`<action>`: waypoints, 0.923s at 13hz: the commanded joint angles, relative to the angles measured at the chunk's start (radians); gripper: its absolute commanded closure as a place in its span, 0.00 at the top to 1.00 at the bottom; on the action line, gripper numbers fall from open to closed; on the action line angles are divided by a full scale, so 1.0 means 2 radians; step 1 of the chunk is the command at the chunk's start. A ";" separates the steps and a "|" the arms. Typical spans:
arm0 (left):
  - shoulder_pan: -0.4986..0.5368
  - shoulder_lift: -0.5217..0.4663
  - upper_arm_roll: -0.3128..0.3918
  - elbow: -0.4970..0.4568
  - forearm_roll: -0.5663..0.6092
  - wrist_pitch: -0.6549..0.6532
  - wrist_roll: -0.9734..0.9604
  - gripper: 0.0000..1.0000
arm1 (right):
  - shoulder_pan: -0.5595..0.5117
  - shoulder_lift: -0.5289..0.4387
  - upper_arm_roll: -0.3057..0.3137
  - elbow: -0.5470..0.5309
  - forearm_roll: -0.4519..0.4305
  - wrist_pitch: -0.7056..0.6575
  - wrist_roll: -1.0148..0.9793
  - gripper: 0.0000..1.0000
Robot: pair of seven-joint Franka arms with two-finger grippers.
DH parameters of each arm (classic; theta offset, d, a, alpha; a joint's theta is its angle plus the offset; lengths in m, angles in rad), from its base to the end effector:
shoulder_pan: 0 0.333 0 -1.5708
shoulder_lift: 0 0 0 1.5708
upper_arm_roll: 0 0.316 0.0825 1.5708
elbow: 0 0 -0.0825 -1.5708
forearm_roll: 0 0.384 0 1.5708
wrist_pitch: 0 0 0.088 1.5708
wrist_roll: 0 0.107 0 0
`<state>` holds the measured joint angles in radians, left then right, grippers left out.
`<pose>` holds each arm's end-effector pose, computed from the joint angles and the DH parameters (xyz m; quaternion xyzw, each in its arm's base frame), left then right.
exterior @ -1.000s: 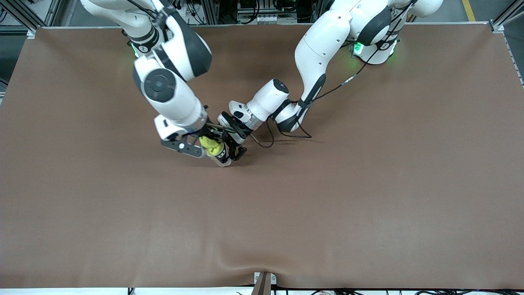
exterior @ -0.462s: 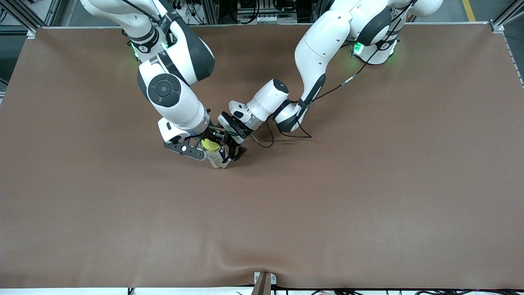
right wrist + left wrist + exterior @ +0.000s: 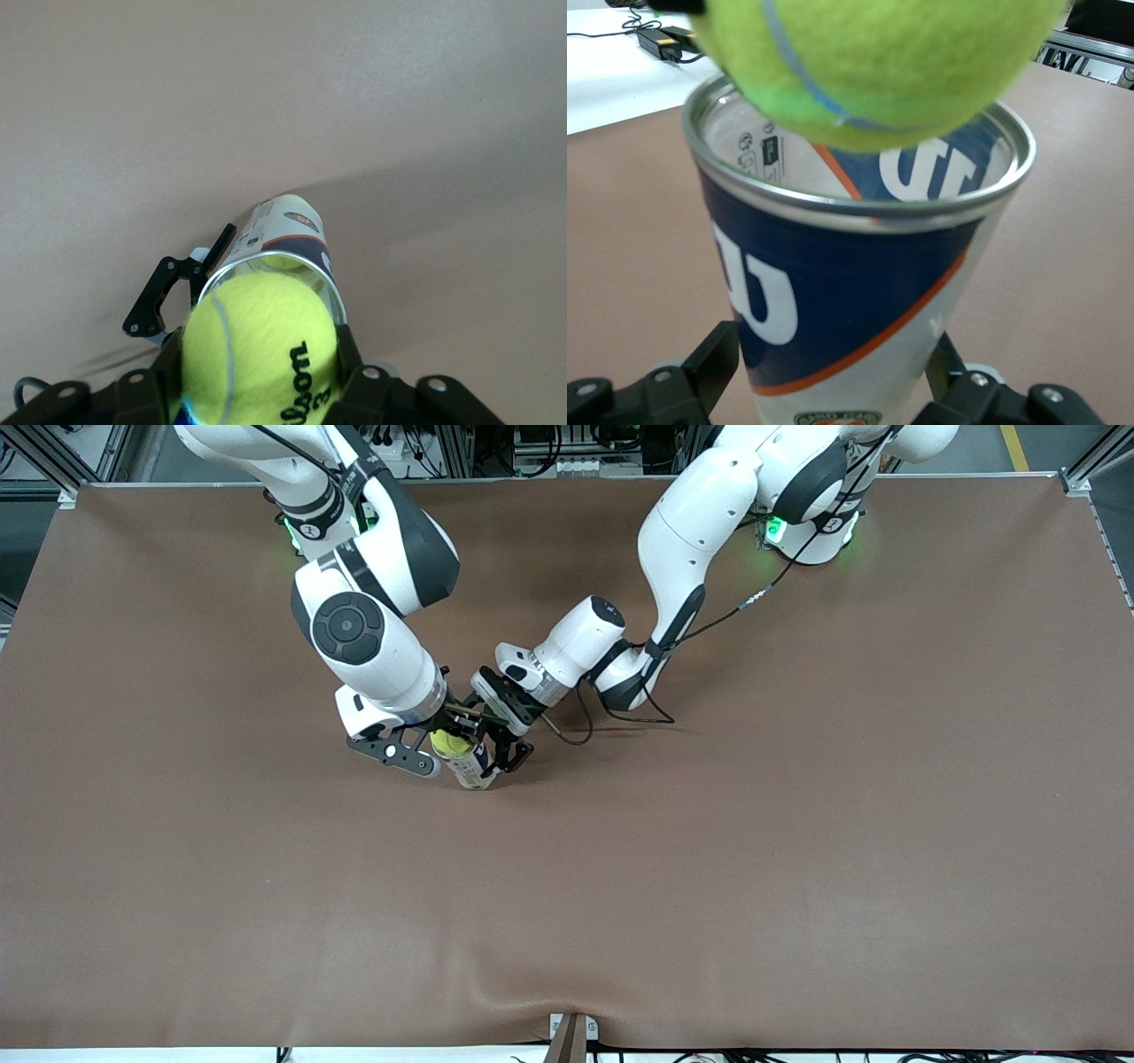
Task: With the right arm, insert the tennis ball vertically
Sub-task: 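Push the second ball into the can and open the right gripper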
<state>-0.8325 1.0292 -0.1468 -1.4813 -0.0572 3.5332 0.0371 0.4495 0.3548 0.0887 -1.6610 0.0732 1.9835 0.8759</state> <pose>0.4486 -0.5939 0.1869 0.8003 -0.3429 0.4183 0.2589 0.5619 0.3342 0.4011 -0.9814 0.1853 0.0435 0.0269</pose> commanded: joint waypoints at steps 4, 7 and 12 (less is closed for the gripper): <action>-0.006 0.007 0.004 0.010 -0.011 0.001 0.001 0.86 | -0.008 0.004 0.005 0.008 -0.001 -0.007 0.001 1.00; -0.006 0.007 0.004 0.010 -0.011 0.001 0.001 0.87 | -0.031 -0.005 0.005 0.012 0.001 -0.015 -0.021 1.00; -0.006 -0.002 0.002 0.007 -0.026 -0.001 -0.007 1.00 | -0.097 -0.029 0.000 0.104 -0.010 -0.175 -0.151 1.00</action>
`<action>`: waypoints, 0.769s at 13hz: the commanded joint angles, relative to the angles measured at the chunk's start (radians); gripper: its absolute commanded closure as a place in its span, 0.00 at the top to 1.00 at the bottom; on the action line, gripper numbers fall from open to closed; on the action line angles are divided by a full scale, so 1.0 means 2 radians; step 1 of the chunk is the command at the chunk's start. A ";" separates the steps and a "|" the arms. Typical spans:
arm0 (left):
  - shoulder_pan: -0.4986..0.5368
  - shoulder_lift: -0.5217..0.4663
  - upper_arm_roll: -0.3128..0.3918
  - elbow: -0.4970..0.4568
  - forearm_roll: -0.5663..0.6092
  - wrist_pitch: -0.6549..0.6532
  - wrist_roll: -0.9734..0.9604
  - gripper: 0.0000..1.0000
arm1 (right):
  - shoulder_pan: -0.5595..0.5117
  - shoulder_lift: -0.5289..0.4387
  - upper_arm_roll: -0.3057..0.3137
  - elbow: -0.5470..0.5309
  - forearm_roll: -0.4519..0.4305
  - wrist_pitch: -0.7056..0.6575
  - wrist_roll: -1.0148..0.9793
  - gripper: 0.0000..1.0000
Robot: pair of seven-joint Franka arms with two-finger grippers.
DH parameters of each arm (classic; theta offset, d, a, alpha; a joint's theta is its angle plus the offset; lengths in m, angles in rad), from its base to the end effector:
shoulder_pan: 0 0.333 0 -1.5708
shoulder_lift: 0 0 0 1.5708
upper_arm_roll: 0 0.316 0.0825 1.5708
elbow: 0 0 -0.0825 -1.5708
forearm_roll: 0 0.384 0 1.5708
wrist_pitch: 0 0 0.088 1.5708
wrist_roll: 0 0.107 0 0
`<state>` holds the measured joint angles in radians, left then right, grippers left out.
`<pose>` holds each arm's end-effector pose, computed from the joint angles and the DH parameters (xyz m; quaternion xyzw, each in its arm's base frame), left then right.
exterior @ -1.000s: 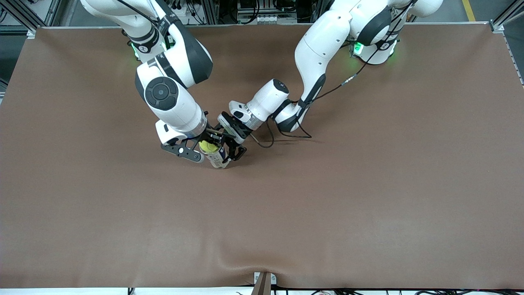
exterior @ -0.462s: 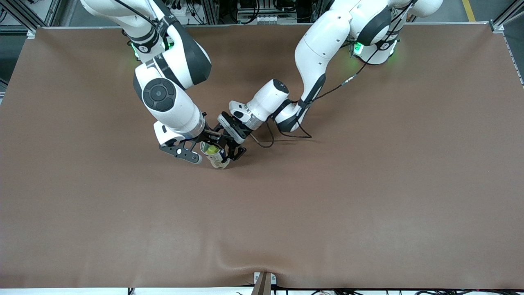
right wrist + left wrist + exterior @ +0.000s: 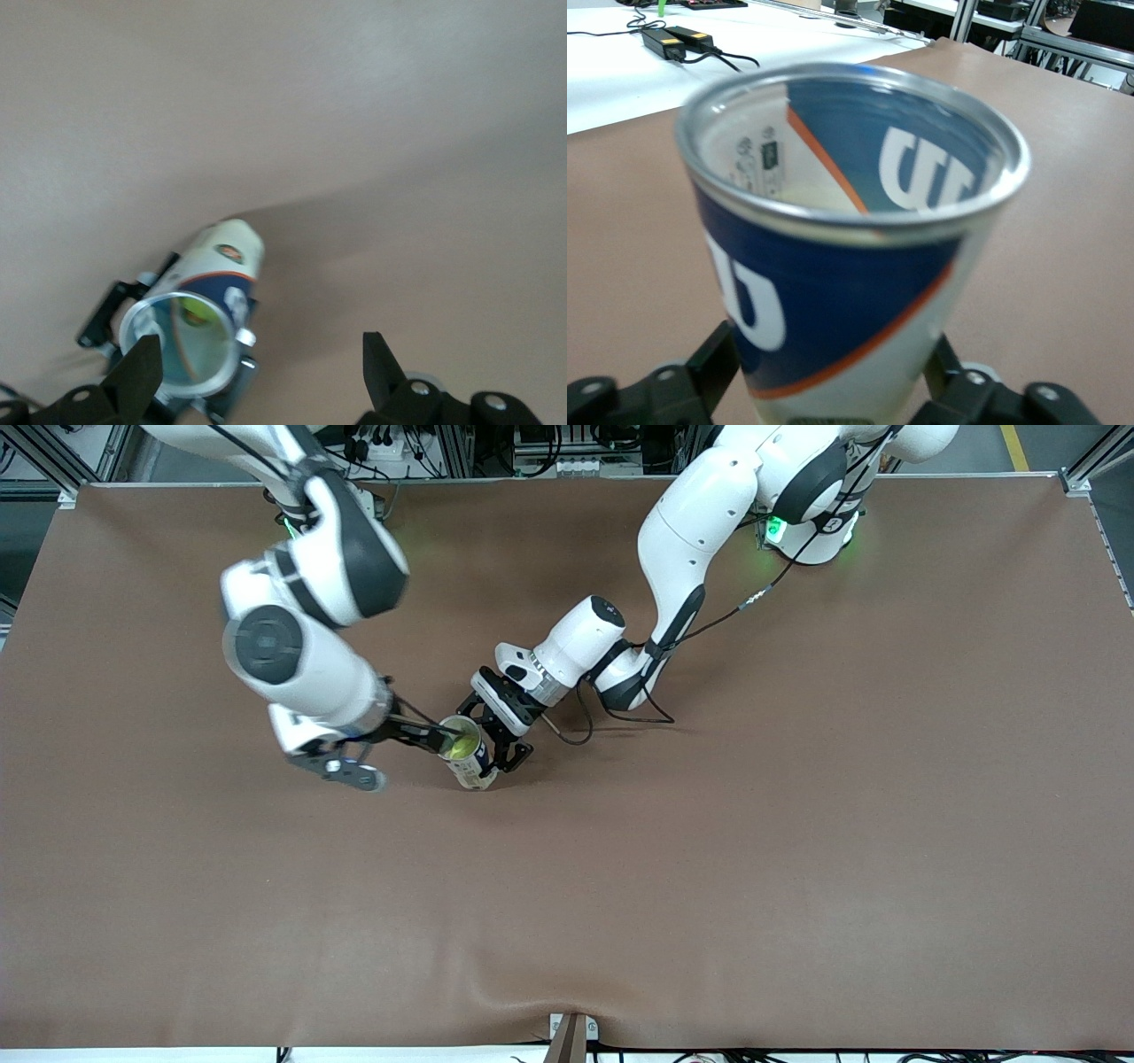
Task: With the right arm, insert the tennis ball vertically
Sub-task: 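Lower the can onto the table with the left gripper while the right gripper withdraws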
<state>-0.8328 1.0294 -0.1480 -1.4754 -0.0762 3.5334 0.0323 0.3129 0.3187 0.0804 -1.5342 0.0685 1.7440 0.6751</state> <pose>0.4508 -0.5938 0.1890 0.8037 -0.3318 0.4185 0.2623 0.5956 0.2474 0.4646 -0.9863 0.1490 0.0698 0.0122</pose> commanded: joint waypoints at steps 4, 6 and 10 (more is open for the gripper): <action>-0.005 -0.011 0.002 -0.004 -0.017 -0.034 -0.005 1.00 | -0.055 -0.043 0.003 0.072 -0.108 -0.113 -0.188 1.00; -0.003 -0.045 0.003 -0.025 -0.020 -0.096 -0.007 1.00 | -0.093 -0.064 0.005 0.074 -0.104 -0.136 -0.219 1.00; 0.000 -0.093 0.005 -0.048 -0.020 -0.194 -0.008 1.00 | -0.113 -0.075 -0.003 0.125 -0.104 -0.174 -0.221 1.00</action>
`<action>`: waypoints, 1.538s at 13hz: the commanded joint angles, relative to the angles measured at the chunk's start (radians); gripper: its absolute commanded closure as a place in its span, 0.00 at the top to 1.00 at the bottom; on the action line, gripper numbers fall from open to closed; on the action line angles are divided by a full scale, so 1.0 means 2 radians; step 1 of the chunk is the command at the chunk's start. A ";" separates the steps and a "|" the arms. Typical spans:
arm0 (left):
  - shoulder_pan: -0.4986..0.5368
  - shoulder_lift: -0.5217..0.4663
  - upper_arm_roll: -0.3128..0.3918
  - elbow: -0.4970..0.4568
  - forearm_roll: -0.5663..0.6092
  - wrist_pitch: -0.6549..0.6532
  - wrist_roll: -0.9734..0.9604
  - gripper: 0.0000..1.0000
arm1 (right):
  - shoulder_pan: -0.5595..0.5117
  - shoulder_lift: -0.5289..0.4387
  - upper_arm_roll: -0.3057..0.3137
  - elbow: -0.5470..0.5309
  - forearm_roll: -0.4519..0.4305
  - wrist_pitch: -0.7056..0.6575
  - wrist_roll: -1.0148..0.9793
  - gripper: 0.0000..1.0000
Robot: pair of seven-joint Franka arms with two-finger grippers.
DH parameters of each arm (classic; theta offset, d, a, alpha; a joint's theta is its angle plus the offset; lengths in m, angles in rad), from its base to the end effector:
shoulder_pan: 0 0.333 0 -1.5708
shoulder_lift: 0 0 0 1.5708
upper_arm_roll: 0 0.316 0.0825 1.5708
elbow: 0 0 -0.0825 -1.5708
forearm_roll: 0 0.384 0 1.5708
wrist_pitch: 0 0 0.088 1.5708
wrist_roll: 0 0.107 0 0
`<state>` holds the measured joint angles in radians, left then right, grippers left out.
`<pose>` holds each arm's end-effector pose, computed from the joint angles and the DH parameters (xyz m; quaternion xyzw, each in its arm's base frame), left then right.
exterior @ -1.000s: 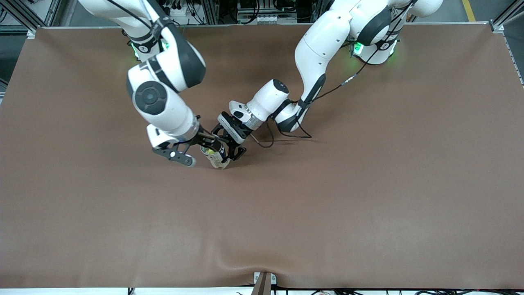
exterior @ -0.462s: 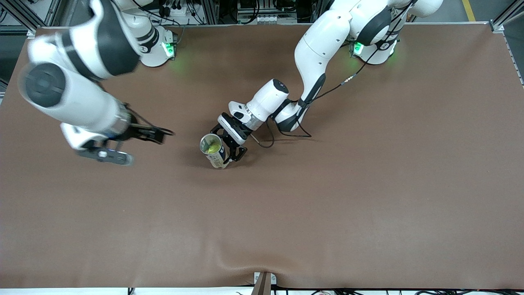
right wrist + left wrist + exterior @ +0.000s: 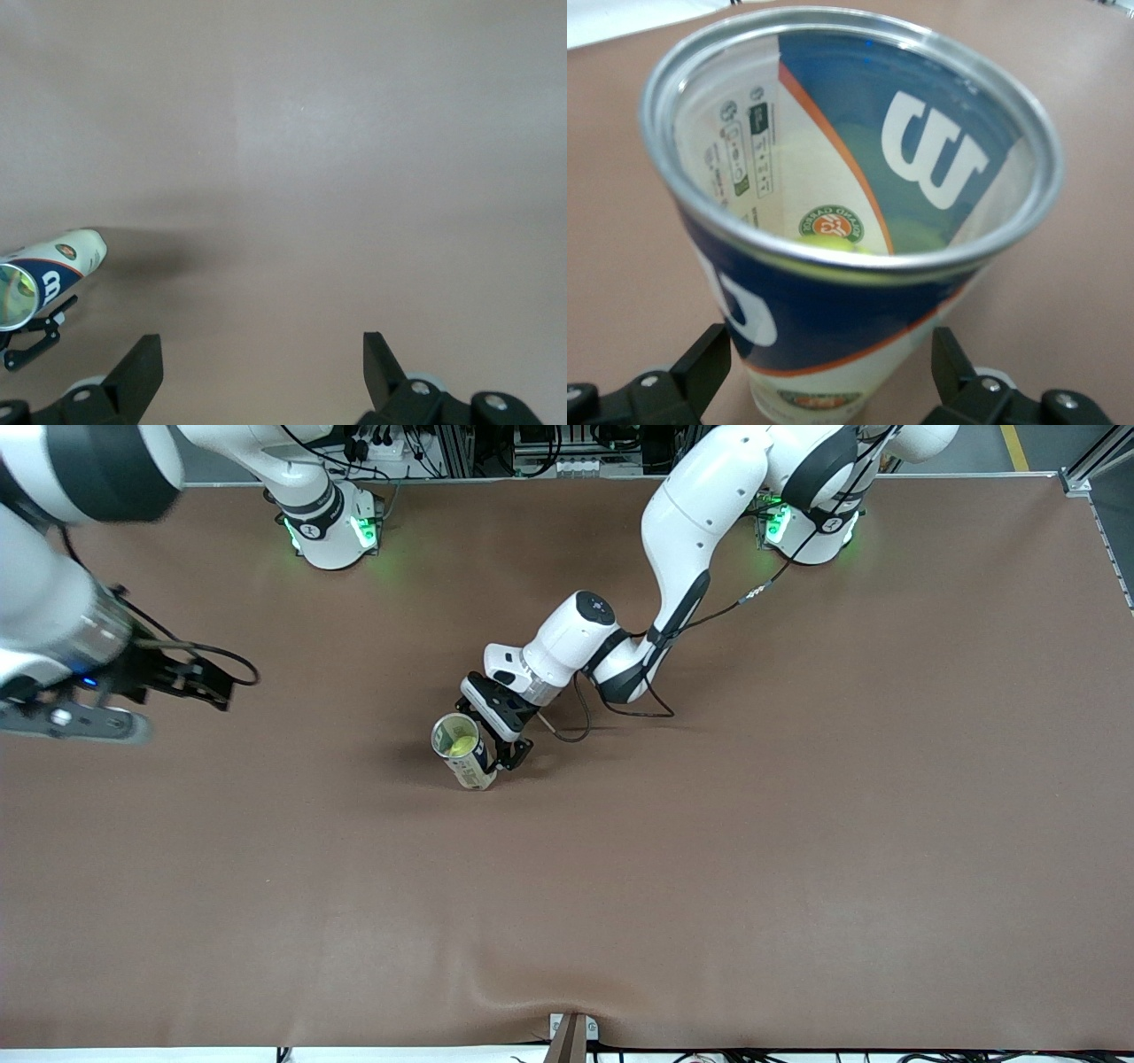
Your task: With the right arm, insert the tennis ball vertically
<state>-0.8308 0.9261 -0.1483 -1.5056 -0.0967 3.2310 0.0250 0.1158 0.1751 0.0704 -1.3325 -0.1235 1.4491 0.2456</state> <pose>0.4522 -0.6026 0.2114 0.8475 -0.3558 0.3195 0.2302 0.5889 0.0920 0.6254 0.9974 -0.0357 -0.0165 0.0603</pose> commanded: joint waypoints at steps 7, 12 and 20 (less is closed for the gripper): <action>0.001 -0.143 0.038 -0.025 -0.001 -0.331 -0.003 1.00 | -0.050 -0.063 0.004 -0.031 0.029 -0.014 -0.008 1.00; 0.046 -0.220 0.050 -0.024 -0.003 -0.545 -0.005 1.00 | -0.054 -0.085 -0.004 -0.074 0.032 0.029 -0.056 1.00; 0.251 -0.274 0.047 0.051 -0.006 -0.766 0.001 1.00 | -0.062 -0.091 -0.035 -0.078 0.035 0.013 -0.107 1.00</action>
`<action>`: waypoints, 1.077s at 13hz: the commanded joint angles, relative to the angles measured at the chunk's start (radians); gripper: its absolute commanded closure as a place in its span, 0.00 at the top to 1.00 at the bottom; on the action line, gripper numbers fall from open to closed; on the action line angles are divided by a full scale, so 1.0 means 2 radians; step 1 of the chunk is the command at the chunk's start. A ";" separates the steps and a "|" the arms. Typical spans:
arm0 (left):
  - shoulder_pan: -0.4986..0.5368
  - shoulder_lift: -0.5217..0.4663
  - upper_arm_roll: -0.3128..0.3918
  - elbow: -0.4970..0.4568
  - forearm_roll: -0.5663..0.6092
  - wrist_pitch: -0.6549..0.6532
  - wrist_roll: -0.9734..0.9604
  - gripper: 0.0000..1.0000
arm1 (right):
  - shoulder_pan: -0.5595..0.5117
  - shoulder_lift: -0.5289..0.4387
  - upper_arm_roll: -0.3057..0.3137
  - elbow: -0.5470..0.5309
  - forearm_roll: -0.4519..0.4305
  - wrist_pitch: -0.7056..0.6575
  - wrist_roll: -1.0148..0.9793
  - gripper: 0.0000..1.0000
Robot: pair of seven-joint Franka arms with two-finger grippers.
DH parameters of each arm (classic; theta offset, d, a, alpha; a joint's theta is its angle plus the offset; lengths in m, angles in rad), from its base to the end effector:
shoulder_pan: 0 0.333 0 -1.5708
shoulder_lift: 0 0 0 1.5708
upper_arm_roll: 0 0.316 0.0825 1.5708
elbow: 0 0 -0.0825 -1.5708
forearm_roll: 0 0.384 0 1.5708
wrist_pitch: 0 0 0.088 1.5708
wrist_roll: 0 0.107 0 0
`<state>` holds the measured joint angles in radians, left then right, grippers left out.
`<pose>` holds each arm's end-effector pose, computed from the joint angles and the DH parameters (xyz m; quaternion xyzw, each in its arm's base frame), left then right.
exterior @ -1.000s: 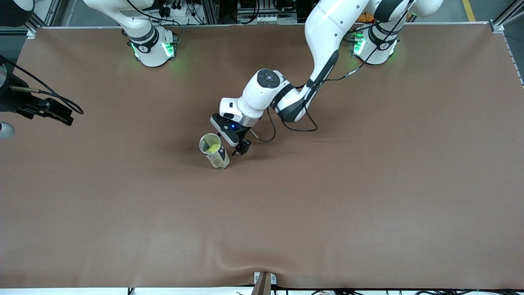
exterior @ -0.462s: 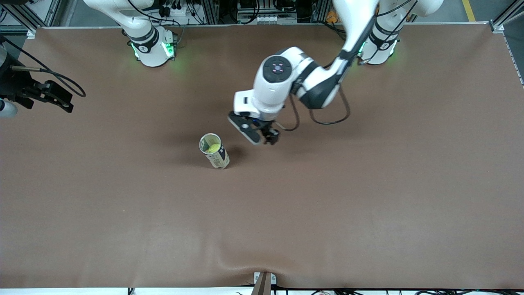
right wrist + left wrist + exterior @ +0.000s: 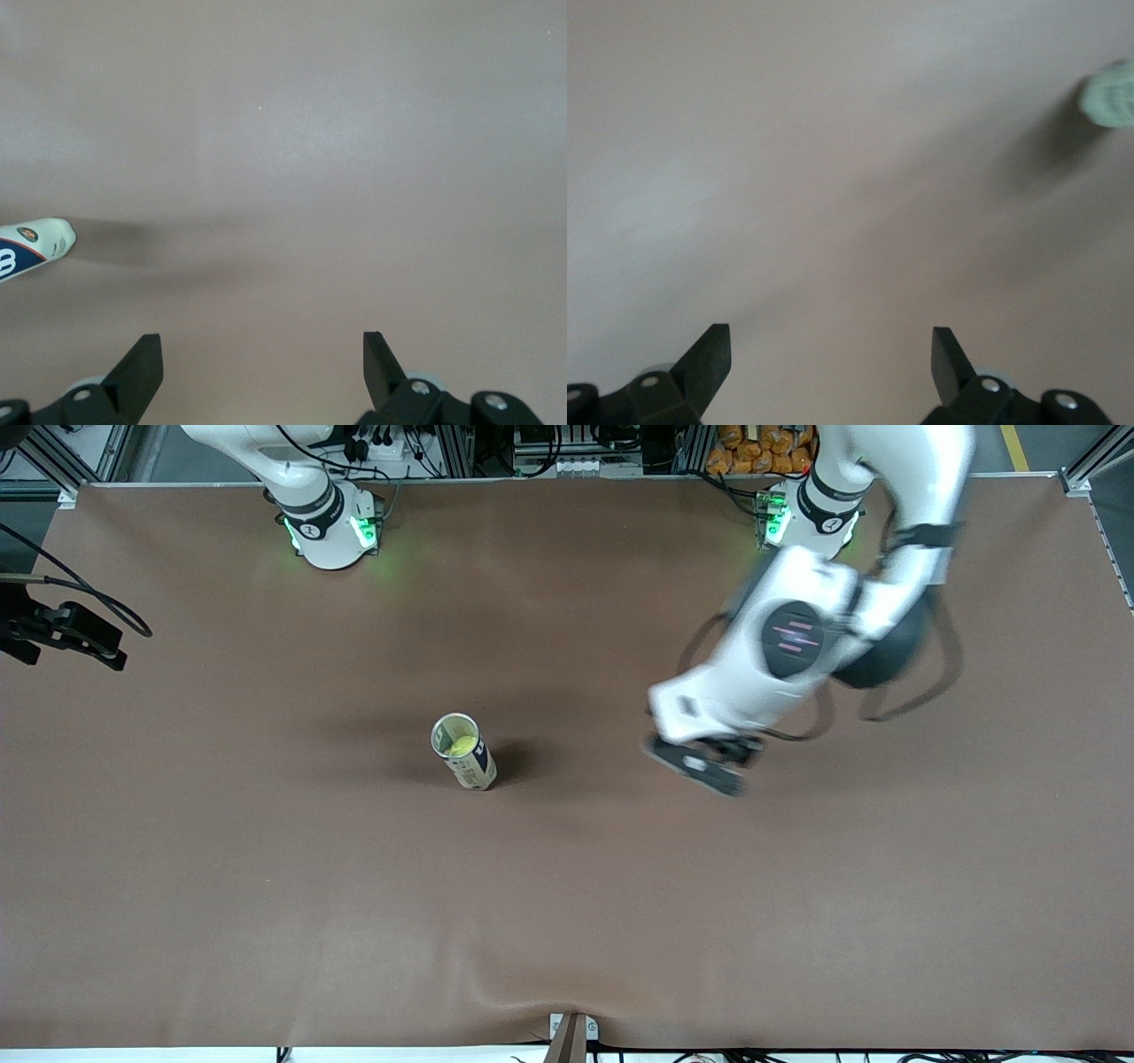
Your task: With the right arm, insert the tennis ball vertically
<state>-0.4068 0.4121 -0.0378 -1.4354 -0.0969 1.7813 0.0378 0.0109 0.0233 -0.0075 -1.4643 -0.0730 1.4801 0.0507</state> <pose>0.6074 -0.2943 0.4521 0.9721 -0.2257 -0.0433 0.0468 0.5529 -0.0064 0.6538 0.9990 -0.0268 -0.0028 0.0365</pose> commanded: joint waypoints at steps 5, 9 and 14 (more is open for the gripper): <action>0.130 -0.067 -0.006 0.015 -0.002 -0.103 -0.008 1.00 | -0.011 -0.015 0.005 -0.011 0.009 -0.017 -0.011 1.00; 0.163 -0.125 -0.006 0.006 0.002 -0.150 -0.009 1.00 | -0.008 -0.014 0.005 -0.010 0.008 -0.020 -0.011 1.00; 0.177 -0.191 -0.005 -0.022 0.041 -0.203 -0.004 1.00 | -0.009 -0.014 0.005 -0.009 0.008 -0.021 -0.006 1.00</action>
<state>-0.0630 0.1003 -0.0376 -1.4125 -0.0435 1.4023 0.0355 0.0086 0.0219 -0.0056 -1.4643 -0.0705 1.4433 0.0454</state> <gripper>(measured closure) 0.000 0.000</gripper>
